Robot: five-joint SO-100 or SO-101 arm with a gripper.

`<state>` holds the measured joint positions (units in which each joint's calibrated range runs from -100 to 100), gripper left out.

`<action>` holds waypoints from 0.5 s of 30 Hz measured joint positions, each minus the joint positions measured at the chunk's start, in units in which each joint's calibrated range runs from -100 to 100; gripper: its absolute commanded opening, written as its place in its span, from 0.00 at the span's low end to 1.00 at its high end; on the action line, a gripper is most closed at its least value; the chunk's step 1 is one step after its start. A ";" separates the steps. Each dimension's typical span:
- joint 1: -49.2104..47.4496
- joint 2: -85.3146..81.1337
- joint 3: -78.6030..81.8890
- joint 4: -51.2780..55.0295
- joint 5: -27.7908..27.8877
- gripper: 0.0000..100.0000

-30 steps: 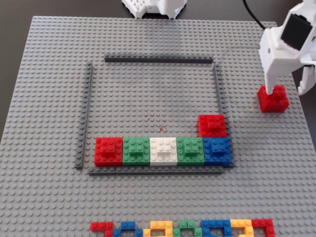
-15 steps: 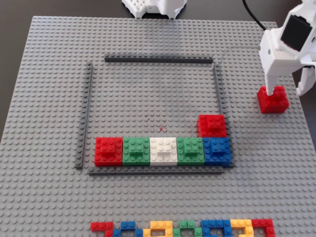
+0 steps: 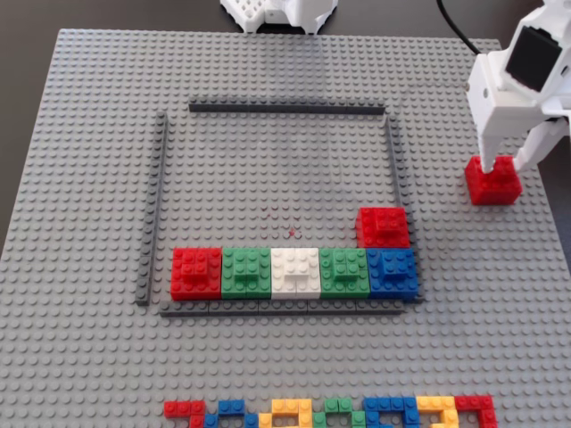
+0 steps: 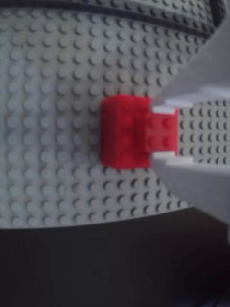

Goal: Grab the cube and place it into the grid

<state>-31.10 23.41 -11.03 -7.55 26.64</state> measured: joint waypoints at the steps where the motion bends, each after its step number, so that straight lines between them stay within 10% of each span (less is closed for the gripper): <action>1: 0.00 0.00 0.09 0.05 0.00 0.05; 15: 0.15 -1.78 0.26 1.95 0.93 0.04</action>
<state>-30.95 21.63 -10.77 -5.59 27.57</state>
